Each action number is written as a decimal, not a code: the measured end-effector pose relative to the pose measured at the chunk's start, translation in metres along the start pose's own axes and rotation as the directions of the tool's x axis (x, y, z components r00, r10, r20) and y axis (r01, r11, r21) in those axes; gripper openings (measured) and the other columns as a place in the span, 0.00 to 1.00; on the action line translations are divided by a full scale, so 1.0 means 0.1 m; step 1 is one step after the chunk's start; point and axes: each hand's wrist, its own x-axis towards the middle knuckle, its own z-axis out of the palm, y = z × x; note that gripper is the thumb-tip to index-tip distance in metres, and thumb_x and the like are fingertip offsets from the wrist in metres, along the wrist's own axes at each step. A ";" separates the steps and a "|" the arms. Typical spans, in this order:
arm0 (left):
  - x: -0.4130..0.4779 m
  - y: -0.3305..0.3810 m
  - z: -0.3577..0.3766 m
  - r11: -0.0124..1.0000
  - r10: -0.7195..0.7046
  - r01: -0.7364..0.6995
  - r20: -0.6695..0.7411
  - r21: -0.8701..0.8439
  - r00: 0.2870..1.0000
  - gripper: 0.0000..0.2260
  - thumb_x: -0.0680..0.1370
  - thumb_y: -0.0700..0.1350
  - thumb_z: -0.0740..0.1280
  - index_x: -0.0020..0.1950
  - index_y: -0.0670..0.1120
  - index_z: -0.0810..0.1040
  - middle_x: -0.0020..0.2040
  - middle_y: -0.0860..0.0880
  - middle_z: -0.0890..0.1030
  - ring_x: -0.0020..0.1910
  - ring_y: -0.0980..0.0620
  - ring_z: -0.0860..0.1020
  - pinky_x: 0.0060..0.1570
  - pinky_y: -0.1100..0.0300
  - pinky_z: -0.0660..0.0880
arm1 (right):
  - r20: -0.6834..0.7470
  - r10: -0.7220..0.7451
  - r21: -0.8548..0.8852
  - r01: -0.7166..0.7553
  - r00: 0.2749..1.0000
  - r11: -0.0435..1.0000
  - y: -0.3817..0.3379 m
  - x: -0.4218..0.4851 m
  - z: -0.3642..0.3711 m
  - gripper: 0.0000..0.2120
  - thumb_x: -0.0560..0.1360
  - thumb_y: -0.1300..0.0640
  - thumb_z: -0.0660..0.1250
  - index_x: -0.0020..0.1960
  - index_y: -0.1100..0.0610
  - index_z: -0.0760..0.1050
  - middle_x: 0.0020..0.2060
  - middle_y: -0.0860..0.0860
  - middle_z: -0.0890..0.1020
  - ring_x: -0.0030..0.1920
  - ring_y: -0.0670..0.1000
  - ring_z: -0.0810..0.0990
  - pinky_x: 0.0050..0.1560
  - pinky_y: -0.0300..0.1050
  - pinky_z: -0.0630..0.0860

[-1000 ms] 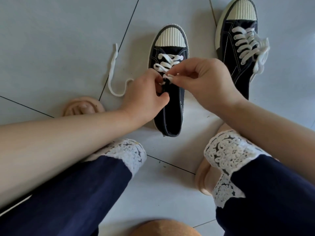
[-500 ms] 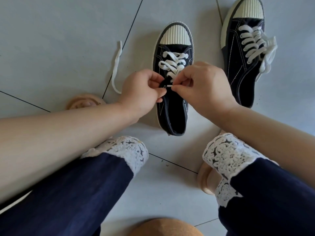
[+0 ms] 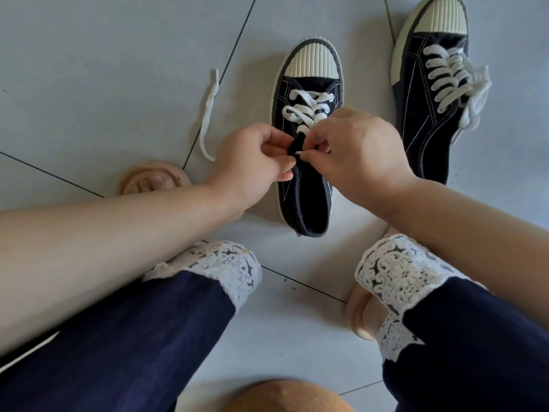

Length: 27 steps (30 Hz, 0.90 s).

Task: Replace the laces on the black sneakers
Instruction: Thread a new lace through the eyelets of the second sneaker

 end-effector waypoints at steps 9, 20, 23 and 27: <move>0.06 0.02 0.02 0.950 -0.182 0.186 0.041 -0.250 0.983 0.08 0.75 0.32 0.64 0.40 0.42 0.76 0.38 0.46 0.79 0.38 0.52 0.80 0.40 0.63 0.80 | -0.030 0.040 0.118 -0.036 0.999 0.992 -0.08 -0.03 0.06 0.13 0.69 0.53 0.71 0.50 0.57 0.73 0.38 0.45 0.72 0.39 0.48 0.69 0.40 0.37 0.55; 0.15 -0.04 -0.08 0.924 0.149 -0.156 0.047 0.349 0.988 0.11 0.76 0.36 0.65 0.36 0.50 0.73 0.33 0.49 0.79 0.30 0.57 0.79 0.36 0.64 0.77 | -0.077 -0.034 -0.043 0.031 0.996 0.999 0.00 -0.09 0.09 0.19 0.67 0.45 0.70 0.55 0.52 0.78 0.47 0.54 0.75 0.51 0.58 0.73 0.60 0.51 0.63; 0.13 -0.06 -0.24 0.843 0.239 -0.218 0.021 0.492 0.971 0.13 0.75 0.36 0.64 0.35 0.52 0.72 0.32 0.51 0.79 0.26 0.62 0.76 0.32 0.68 0.74 | -0.102 -0.038 -0.053 0.033 0.994 0.998 0.00 -0.08 0.10 0.16 0.67 0.48 0.70 0.53 0.53 0.78 0.46 0.54 0.74 0.49 0.59 0.73 0.60 0.51 0.63; 0.09 -0.22 -0.65 0.861 0.167 -0.092 -0.106 0.500 0.980 0.13 0.76 0.35 0.63 0.35 0.51 0.72 0.32 0.51 0.79 0.27 0.60 0.78 0.37 0.65 0.77 | -0.087 -0.021 -0.043 0.017 0.996 0.999 0.07 -0.10 0.11 0.16 0.67 0.49 0.70 0.54 0.52 0.78 0.47 0.54 0.74 0.50 0.58 0.72 0.60 0.50 0.63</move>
